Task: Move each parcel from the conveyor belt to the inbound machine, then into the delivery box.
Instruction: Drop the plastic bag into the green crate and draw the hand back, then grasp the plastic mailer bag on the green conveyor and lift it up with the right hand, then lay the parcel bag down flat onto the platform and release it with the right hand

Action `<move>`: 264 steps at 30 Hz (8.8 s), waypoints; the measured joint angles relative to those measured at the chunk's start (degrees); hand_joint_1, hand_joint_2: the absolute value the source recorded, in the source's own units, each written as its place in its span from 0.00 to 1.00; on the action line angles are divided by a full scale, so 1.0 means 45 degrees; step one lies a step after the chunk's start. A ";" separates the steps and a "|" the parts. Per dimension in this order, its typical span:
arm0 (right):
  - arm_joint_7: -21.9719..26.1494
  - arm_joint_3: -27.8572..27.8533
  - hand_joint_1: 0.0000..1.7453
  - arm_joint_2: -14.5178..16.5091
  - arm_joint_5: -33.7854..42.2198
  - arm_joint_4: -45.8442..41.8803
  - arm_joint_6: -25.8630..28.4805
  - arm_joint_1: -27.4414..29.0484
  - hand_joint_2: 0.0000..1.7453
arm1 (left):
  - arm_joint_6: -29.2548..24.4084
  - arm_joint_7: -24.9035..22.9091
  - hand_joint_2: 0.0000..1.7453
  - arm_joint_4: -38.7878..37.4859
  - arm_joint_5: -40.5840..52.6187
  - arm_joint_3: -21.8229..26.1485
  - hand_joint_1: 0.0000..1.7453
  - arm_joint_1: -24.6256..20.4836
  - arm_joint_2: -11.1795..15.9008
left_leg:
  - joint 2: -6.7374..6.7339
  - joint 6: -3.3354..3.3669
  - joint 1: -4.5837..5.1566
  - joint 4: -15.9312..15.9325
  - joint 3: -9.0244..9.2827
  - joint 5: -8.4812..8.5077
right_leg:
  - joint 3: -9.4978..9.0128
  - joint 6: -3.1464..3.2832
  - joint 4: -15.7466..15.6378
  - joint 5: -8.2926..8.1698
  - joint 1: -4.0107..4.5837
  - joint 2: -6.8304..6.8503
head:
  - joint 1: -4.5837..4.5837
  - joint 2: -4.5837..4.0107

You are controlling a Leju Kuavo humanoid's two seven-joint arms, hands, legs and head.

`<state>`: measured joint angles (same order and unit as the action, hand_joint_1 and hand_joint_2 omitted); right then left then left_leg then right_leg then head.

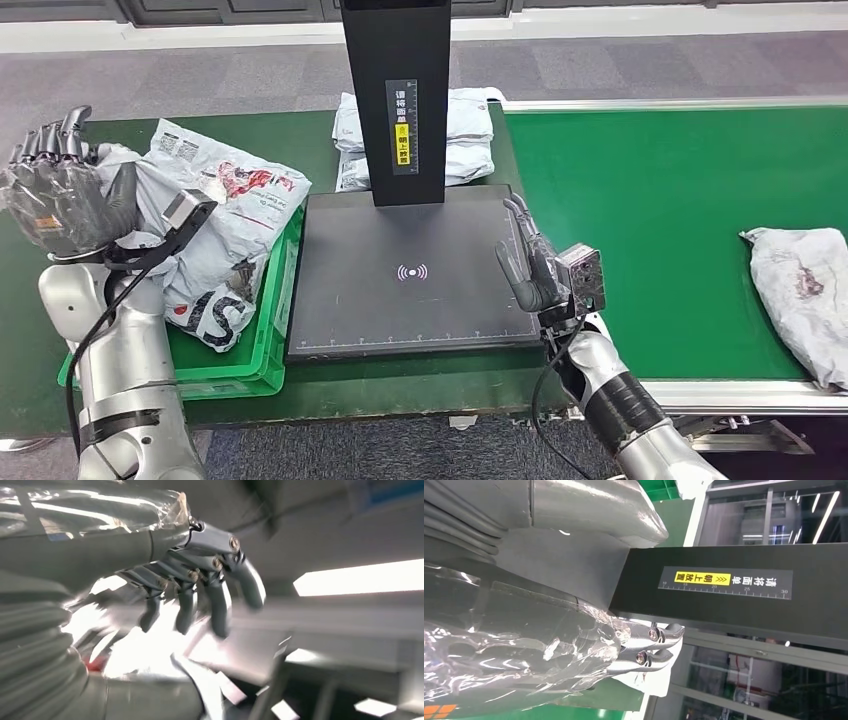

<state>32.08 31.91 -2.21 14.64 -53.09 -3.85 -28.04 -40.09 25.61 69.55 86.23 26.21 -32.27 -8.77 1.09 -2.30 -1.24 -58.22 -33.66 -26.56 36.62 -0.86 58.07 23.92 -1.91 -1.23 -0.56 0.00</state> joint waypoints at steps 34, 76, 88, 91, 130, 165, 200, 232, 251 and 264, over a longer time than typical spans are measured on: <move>-0.0843 -0.0260 0.00 -0.0279 0.0067 -0.0079 -0.0452 -0.0113 0.00 | 0.4512 0.1436 1.00 -0.9236 -1.0672 -0.2304 0.00 -0.2725 0.2305 | -0.0013 0.0002 0.0001 -0.0003 0.0002 0.0003 | -0.0010 0.0001 0.0000 -0.0009 -0.0002 -0.0010 | -0.0001 0.0000; -0.0119 -0.3174 0.00 -0.0804 -0.3476 0.3274 0.6153 -0.0088 1.00 | 0.8113 0.1636 1.00 -0.9302 -1.8754 -0.8465 0.00 -0.2106 -0.1145 | 0.0078 0.0041 0.0020 -0.0022 -0.0018 -0.0018 | -0.0042 -0.0033 -0.0012 0.0019 -0.0017 0.0089 | 0.0000 0.0000; 0.0287 -0.5417 0.00 -0.1111 -0.4561 0.4463 0.8051 0.1043 1.00 | 0.4991 0.2579 1.00 -0.9926 -2.0075 -0.9531 0.00 -0.1584 -0.2479 | 0.0064 0.0080 0.0045 -0.0025 -0.0020 -0.0049 | -0.0039 -0.0062 -0.0019 0.0037 -0.0043 0.0071 | -0.0001 0.0000; 0.0458 -0.5899 0.00 -0.1131 -0.4527 0.4859 0.8074 0.1144 1.00 | 0.4877 0.2557 1.00 -1.0037 -2.1189 -0.9876 0.00 -0.1501 -0.2580 | 0.0061 0.0080 0.0045 -0.0025 -0.0020 -0.0050 | -0.0039 -0.0064 -0.0019 0.0039 -0.0043 0.0070 | -0.0001 0.0000; 0.0056 -0.9616 0.00 -0.1292 -0.4583 0.6354 0.7865 0.1338 1.00 | 0.5317 0.2391 1.00 -1.0730 -2.0935 -1.1177 0.00 -0.1274 -0.2675 | 0.0057 0.0083 0.0047 -0.0025 -0.0022 -0.0051 | -0.0042 -0.0066 -0.0019 0.0039 -0.0047 0.0071 | -0.0001 0.0000; -0.0786 -1.0358 0.00 -0.1427 -0.5659 0.6568 0.8181 0.1333 1.00 | 0.4903 0.2090 1.00 -1.0728 -2.1701 -1.1604 0.00 -0.1275 -0.2723 | 0.0055 0.0083 0.0047 -0.0025 -0.0021 -0.0052 | -0.0041 -0.0066 -0.0019 0.0039 -0.0047 0.0070 | -0.0001 0.0000; -0.2459 -1.0490 1.00 -0.1832 -0.6776 0.6847 0.6542 0.1482 1.00 | 0.5422 0.2206 1.00 -1.0764 -2.2184 -1.1603 0.00 -0.1275 -0.2728 | 0.0054 0.0084 0.0046 -0.0025 -0.0017 -0.0052 | -0.0046 -0.0067 -0.0019 0.0040 -0.0045 0.0070 | -0.0001 0.0000; -0.0310 -0.7075 1.00 0.1082 -0.8710 0.0082 0.3539 0.2406 1.00 | 0.5631 0.3018 1.00 -1.0727 -2.0645 -1.0995 0.00 -0.1352 -0.2612 | -0.0012 0.0044 0.0012 0.0011 0.0019 -0.0029 | -0.0037 -0.0041 -0.0005 0.0033 -0.0012 0.0002 | -0.0003 0.0000; -0.1131 -0.0257 1.00 0.2568 -0.8199 -0.0573 0.1668 0.1756 1.00 | 0.5351 0.3270 1.00 -0.9257 -1.9581 -0.9672 0.00 -0.1778 -0.2057 | 0.0055 0.0034 0.0010 0.0009 -0.0001 -0.0015 | -0.0049 -0.0038 -0.0002 0.0037 -0.0011 0.0061 | -0.0001 0.0000; -0.1158 0.0746 1.00 0.2571 -0.8149 0.0345 0.1434 0.1453 1.00 | 0.5286 0.3270 1.00 -0.9228 -1.9518 -0.9623 0.00 -0.1784 -0.2004 | 0.0055 0.0035 0.0013 0.0007 -0.0002 -0.0015 | -0.0050 -0.0038 -0.0003 0.0036 -0.0014 0.0062 | -0.0001 0.0000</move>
<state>26.86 35.26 9.35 -22.03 -51.53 2.60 -21.50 -16.31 40.33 28.03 -1.60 -17.09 -40.30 -17.79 1.34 -2.14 -1.18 -58.19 -33.67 -26.63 36.40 -1.04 58.06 24.08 -1.98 -0.95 -0.57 0.00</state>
